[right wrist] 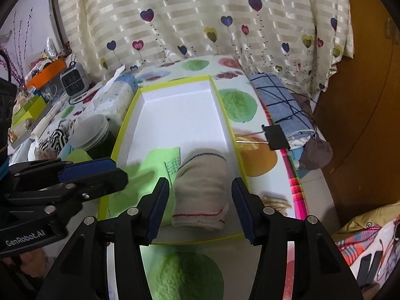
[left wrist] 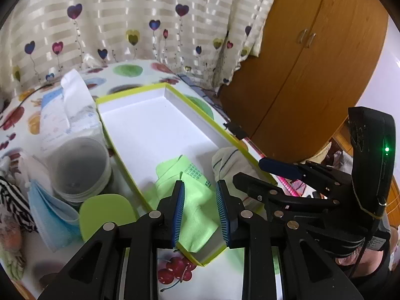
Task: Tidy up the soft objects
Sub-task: 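Open the left gripper over the tray while the right gripper releases the white sock inside, then withdraw both grippers from the tray back over the table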
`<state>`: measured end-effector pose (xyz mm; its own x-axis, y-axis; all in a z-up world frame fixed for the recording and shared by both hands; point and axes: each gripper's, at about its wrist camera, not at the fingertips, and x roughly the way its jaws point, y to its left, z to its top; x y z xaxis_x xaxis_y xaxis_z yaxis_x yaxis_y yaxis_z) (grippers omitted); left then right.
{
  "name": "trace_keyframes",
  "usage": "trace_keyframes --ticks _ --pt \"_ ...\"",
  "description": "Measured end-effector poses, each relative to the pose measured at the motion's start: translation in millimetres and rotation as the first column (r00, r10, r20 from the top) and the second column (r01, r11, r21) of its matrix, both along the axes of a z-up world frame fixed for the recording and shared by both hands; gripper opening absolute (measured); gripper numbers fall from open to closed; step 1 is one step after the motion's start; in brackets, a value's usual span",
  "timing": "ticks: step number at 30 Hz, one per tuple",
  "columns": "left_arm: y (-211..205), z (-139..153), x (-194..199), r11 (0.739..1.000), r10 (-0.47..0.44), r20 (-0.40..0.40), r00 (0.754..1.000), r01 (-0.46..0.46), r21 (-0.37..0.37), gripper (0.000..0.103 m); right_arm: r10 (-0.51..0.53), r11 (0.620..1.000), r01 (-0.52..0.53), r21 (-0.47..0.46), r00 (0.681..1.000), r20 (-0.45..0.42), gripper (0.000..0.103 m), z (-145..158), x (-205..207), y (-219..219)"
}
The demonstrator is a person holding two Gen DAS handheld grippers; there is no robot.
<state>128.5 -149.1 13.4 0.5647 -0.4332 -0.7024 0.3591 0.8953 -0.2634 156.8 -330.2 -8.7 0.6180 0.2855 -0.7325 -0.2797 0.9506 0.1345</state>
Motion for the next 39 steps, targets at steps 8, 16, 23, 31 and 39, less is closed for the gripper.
trace_keyframes --ticks 8,16,23,31,39 --pt "15.7 10.8 -14.7 1.000 0.013 0.040 0.999 -0.013 0.015 0.024 -0.006 1.000 0.006 0.006 1.000 0.008 0.053 10.5 -10.3 9.7" --pt "40.8 18.4 -35.5 0.996 0.078 0.085 0.993 -0.081 0.037 0.024 0.033 0.999 -0.032 -0.018 0.999 0.032 0.053 24.8 -32.1 29.8" --pt "59.7 20.0 -51.4 0.988 0.124 0.112 0.986 -0.134 0.083 0.024 0.071 0.997 -0.070 -0.017 0.996 0.052 0.053 36.2 -45.3 46.8" --pt "81.9 24.6 -66.5 0.987 0.145 0.099 0.984 -0.151 0.053 0.027 0.127 0.992 -0.126 -0.019 0.989 0.081 0.053 43.7 -58.6 69.1" --pt "96.1 29.7 -83.2 0.979 0.180 0.140 0.974 -0.191 0.069 0.047 0.168 0.986 -0.167 -0.021 0.981 0.096 0.053 49.5 -67.4 87.3"
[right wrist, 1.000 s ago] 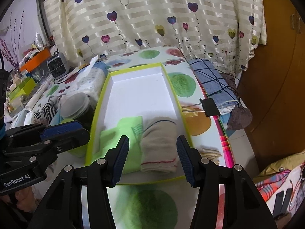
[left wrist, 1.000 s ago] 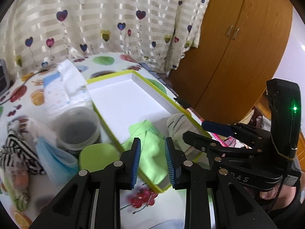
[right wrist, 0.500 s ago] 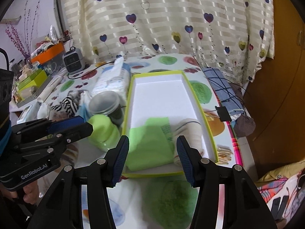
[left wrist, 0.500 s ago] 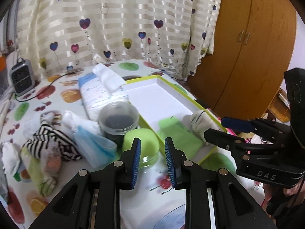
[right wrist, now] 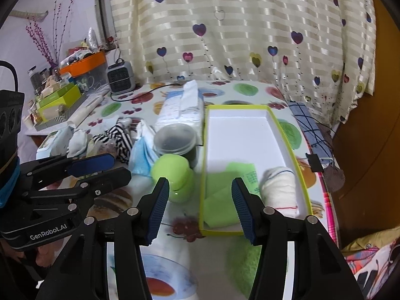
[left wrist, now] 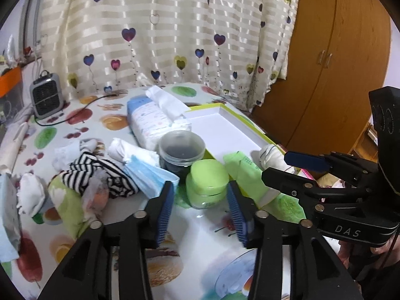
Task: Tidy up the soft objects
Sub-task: 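Withdraw both grippers from the tray back over the table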
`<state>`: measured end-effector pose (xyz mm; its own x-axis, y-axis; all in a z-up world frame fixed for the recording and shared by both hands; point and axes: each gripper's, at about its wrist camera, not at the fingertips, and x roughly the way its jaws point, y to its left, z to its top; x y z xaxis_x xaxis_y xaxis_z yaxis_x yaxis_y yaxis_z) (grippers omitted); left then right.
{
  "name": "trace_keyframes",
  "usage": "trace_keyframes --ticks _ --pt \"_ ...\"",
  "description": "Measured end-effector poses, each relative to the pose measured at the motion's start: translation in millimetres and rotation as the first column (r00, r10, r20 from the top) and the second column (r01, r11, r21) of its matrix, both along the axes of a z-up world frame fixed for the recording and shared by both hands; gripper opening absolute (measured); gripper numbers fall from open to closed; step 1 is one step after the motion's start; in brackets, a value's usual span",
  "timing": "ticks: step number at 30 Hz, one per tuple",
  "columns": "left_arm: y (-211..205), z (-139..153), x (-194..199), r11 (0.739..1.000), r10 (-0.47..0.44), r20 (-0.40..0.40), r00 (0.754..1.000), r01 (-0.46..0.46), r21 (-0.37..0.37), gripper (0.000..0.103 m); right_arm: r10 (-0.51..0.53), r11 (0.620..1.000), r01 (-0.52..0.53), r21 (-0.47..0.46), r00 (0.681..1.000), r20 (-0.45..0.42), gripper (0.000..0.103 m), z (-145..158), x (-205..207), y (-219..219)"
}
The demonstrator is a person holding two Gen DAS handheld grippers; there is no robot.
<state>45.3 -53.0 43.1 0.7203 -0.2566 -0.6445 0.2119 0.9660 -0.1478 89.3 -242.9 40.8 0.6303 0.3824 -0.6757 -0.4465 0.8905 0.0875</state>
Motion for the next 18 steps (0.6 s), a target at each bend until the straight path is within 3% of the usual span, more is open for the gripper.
trace_keyframes --ticks 18 --pt "30.2 -3.3 -21.0 0.993 0.116 0.002 0.993 -0.116 -0.002 0.051 0.076 0.997 -0.076 0.003 0.997 -0.004 0.057 -0.2 -13.7 26.6"
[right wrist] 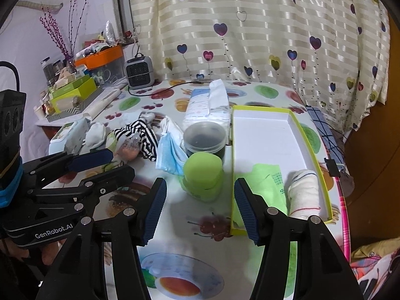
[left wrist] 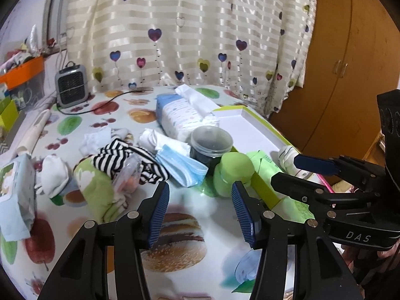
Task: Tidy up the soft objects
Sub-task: 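Withdraw both grippers from the tray back over the table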
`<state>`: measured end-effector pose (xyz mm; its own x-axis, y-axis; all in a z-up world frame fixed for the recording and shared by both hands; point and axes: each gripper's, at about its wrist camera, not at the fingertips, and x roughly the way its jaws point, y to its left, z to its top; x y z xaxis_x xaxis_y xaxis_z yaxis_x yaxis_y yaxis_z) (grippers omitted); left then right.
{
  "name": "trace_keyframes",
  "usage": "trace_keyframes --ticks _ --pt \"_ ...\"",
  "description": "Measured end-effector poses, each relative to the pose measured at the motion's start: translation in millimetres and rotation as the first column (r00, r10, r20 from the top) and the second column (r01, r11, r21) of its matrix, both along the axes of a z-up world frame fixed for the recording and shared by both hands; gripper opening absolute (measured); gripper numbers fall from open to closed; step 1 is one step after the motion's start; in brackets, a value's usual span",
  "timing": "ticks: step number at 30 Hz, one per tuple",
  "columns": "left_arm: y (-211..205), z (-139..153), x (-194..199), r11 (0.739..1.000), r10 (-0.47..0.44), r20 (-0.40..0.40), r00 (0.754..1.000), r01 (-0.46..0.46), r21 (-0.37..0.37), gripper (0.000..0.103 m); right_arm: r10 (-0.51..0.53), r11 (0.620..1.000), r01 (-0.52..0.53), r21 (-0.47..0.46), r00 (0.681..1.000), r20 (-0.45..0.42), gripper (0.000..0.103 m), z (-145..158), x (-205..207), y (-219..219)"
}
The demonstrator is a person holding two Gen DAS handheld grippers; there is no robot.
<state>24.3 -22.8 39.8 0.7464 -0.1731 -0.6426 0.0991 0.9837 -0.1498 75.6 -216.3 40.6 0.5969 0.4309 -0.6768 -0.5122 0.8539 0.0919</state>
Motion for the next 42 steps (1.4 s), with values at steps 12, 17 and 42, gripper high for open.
trace_keyframes --ticks 12,17,42 --pt "13.1 -9.5 -1.9 0.998 0.067 -0.033 0.997 -0.066 0.007 0.051 0.059 0.998 -0.059 0.012 0.998 -0.008 0.058 -5.0 -6.3 12.2" --pt "13.3 -10.5 -2.7 0.998 0.068 -0.017 0.998 -0.068 0.016 0.051 0.091 0.996 -0.091 0.007 0.996 0.008 0.058 -6.1 -8.8 18.1" --pt "40.7 -20.0 -11.7 0.995 0.095 -0.030 0.995 -0.096 -0.028 0.051 0.197 0.980 -0.197 0.004 0.980 -0.001 0.058 -15.9 -14.6 45.5"
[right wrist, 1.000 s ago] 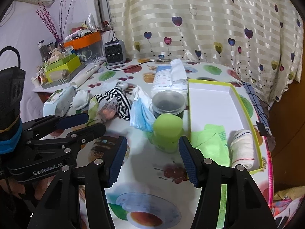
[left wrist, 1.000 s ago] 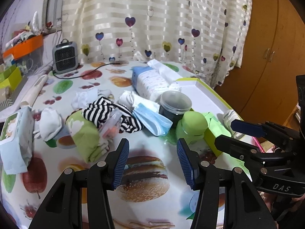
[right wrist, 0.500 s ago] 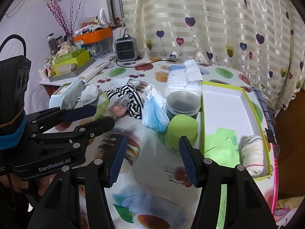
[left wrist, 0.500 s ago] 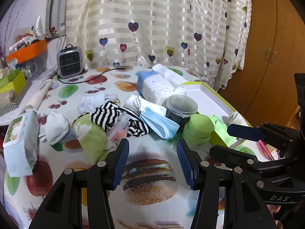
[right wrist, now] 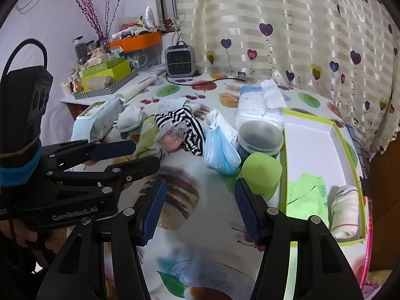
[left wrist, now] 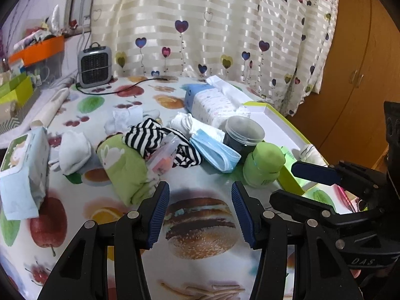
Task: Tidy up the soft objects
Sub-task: 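Withdraw both grippers from the tray back over the table, then grasp the green rabbit-print towel roll with the left gripper while the right gripper reaches the clear bag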
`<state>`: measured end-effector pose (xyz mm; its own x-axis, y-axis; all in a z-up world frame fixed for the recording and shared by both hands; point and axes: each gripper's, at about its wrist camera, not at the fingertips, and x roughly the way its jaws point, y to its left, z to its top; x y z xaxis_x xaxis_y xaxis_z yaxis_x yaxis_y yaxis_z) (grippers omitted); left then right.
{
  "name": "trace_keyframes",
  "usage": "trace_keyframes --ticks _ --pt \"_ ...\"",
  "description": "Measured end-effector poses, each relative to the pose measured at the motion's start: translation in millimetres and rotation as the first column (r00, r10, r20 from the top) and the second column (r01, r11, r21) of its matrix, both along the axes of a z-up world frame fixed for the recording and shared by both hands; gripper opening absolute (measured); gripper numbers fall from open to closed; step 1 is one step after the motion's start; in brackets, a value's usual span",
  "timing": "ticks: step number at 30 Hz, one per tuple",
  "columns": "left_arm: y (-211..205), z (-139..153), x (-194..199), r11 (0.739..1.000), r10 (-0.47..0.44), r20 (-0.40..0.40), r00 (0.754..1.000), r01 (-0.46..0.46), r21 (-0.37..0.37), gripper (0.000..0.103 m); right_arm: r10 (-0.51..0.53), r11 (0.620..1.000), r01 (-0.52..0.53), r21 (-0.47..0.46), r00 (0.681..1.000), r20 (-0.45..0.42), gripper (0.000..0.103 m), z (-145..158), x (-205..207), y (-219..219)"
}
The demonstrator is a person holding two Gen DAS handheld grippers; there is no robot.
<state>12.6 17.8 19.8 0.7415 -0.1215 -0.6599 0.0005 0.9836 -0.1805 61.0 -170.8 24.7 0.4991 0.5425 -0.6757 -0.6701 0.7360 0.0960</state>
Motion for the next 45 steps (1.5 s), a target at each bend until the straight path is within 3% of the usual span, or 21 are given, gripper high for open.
trace_keyframes --ticks 15,31,45 --pt "35.5 -5.8 -1.7 0.994 0.108 -0.010 0.994 -0.108 -0.031 0.051 0.004 1.000 -0.004 0.011 1.000 -0.027 0.058 -2.2 0.5 5.2" --pt "82.3 -29.1 26.7 0.963 0.247 -0.076 0.966 -0.253 -0.089 0.051 0.017 1.000 -0.017 -0.001 0.999 -0.037 0.058 -4.0 14.9 20.2" --pt "90.3 -51.2 63.5 0.951 0.237 -0.153 0.959 -0.262 -0.167 0.051 0.030 1.000 -0.030 0.000 0.998 -0.050 0.057 -4.5 31.1 38.6"
